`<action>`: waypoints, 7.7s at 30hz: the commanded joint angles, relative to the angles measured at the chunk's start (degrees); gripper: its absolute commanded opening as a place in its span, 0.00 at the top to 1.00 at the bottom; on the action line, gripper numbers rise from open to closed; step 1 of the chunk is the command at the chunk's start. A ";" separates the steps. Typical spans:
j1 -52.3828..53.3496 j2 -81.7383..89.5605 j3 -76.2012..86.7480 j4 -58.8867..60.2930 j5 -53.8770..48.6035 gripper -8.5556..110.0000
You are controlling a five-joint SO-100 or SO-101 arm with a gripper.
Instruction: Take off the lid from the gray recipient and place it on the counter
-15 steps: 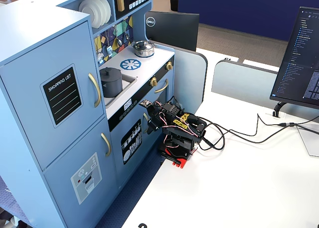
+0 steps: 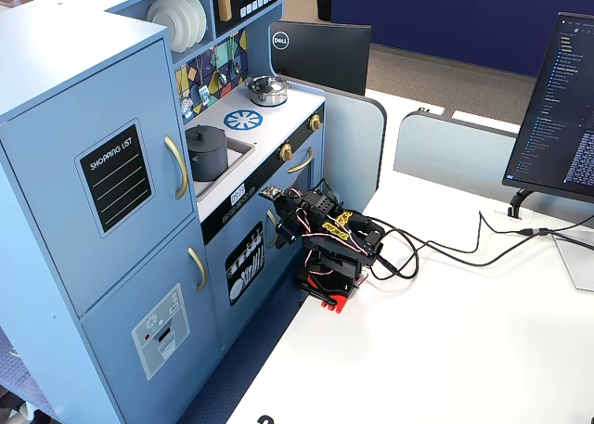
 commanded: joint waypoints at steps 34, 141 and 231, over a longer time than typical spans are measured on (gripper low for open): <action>1.58 -33.40 -49.92 -60.38 -3.34 0.78; 31.64 -72.69 -51.50 -95.01 -1.76 0.93; -3.34 -6.06 -5.01 -13.36 0.44 0.93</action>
